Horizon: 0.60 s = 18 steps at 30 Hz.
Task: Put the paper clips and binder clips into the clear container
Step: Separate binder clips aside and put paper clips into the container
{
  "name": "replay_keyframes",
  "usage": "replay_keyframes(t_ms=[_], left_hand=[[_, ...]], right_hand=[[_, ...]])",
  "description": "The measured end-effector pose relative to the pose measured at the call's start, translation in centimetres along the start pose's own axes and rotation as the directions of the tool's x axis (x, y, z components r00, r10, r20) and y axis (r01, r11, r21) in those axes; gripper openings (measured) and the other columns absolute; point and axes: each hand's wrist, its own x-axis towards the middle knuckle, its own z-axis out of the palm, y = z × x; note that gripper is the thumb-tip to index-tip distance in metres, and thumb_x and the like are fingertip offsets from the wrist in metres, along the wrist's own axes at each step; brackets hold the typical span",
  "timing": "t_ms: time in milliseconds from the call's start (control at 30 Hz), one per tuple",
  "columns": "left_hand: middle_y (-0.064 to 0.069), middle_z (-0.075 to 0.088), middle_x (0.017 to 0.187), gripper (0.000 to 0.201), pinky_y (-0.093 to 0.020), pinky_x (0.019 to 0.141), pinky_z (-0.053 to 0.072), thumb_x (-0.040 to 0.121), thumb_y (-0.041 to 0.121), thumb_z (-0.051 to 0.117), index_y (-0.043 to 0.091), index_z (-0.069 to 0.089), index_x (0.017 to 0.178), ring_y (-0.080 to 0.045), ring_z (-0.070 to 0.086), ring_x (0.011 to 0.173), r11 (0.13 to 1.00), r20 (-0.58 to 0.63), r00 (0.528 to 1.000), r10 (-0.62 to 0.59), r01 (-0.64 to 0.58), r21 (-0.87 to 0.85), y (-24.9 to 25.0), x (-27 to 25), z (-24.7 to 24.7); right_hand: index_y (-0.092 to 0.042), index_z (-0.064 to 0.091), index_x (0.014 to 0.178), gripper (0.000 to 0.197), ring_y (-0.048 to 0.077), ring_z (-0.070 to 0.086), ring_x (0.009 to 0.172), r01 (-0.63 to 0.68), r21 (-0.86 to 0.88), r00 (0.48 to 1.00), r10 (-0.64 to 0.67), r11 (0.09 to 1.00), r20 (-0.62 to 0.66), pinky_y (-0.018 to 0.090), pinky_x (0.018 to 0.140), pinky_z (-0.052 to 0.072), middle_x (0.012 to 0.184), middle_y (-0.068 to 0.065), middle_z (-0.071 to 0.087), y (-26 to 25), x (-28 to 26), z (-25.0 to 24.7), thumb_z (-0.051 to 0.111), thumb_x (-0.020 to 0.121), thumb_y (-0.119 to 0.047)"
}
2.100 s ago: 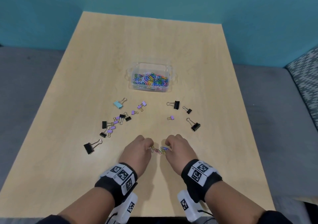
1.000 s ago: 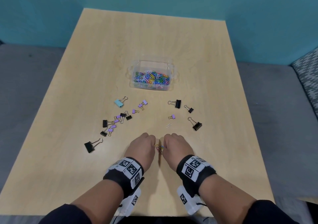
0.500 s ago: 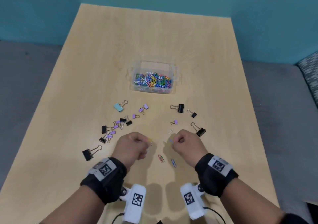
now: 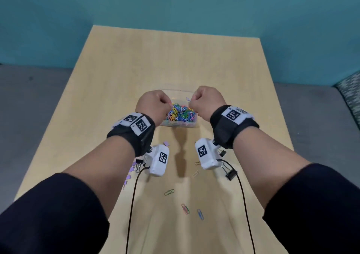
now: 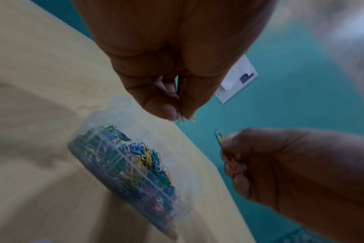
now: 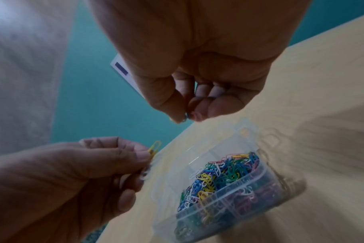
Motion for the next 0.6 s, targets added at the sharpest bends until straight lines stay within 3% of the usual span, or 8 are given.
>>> replay_keyframes(t_ms=[100,200,267,333,400,533,600], left_hand=[[-0.001,0.067,0.082,0.014,-0.034,0.073,0.053,0.077,0.022,0.067,0.019,0.067,0.091,-0.023,0.065,0.073,0.985,0.002,0.999,0.044,-0.043,0.168,-0.7,-0.4,-0.3],[-0.002,0.067,0.079,0.009,-0.033,0.07,0.052,0.079,0.018,0.064,0.018,0.068,0.087,-0.024,0.065,0.071,0.982,-0.02,0.998,0.065,-0.061,0.176,-2.7,-4.3,-0.7],[0.0,0.066,0.074,0.002,-0.031,0.066,0.049,0.08,0.018,0.064,0.018,0.066,0.079,-0.021,0.063,0.07,0.97,0.074,0.996,0.051,-0.067,0.233,-4.7,-8.0,-0.3],[0.004,0.064,0.08,0.005,-0.031,0.069,0.048,0.082,0.02,0.062,0.021,0.064,0.078,-0.019,0.06,0.076,0.939,0.209,0.978,0.01,-0.081,0.335,-6.9,-11.3,0.8],[0.007,0.059,0.085,0.003,-0.033,0.072,0.048,0.083,0.023,0.059,0.023,0.061,0.081,-0.017,0.057,0.078,0.919,0.278,0.959,-0.05,-0.065,0.39,-8.9,-13.4,2.1],[0.006,0.048,0.092,0.01,-0.03,0.071,0.045,0.084,0.025,0.062,0.021,0.056,0.091,-0.016,0.052,0.078,0.88,0.334,0.941,-0.051,-0.116,0.461,-10.4,-15.5,4.0],[0.004,0.046,0.091,0.007,-0.031,0.07,0.045,0.085,0.02,0.06,0.019,0.054,0.086,-0.017,0.049,0.078,0.857,0.336,0.942,-0.013,-0.163,0.489,-10.1,-15.9,4.4]], right_hand=[[-0.013,0.061,0.084,0.012,0.018,0.056,0.071,0.026,-0.033,1.0,-0.027,0.999,-0.016,0.03,0.064,0.044,0.079,0.0,0.062,0.5,-0.7,-0.4,0.068,0.079,-0.02],[-0.017,0.061,0.083,0.003,0.017,0.055,0.073,0.084,-0.081,0.996,-0.086,0.993,-0.021,0.026,0.062,0.035,0.078,-0.003,0.06,3.4,-4.7,-0.3,0.061,0.082,-0.014],[-0.018,0.061,0.083,0.008,0.016,0.055,0.072,0.13,-0.14,0.987,-0.114,0.982,0.114,0.025,0.062,0.035,0.078,-0.003,0.061,6.0,-8.6,0.8,0.056,0.083,-0.011],[-0.021,0.06,0.088,0.011,0.017,0.055,0.076,0.183,-0.219,0.952,-0.118,0.958,0.283,0.03,0.067,0.041,0.085,-0.003,0.06,8.4,-12.2,2.6,0.051,0.086,-0.013],[-0.021,0.058,0.098,0.015,0.02,0.053,0.084,0.217,-0.305,0.925,-0.096,0.927,0.367,0.034,0.071,0.043,0.093,-0.002,0.056,10.1,-14.4,4.2,0.047,0.089,-0.015],[-0.019,0.054,0.11,0.023,0.025,0.048,0.098,0.255,-0.416,0.936,-0.116,0.873,0.332,0.038,0.077,0.044,0.107,0.001,0.051,11.0,-15.4,6.2,0.046,0.09,-0.012],[-0.017,0.052,0.103,0.019,0.027,0.048,0.092,0.247,-0.45,0.944,-0.109,0.858,0.311,0.039,0.072,0.045,0.103,0.003,0.049,10.8,-15.1,6.7,0.046,0.088,-0.006]])
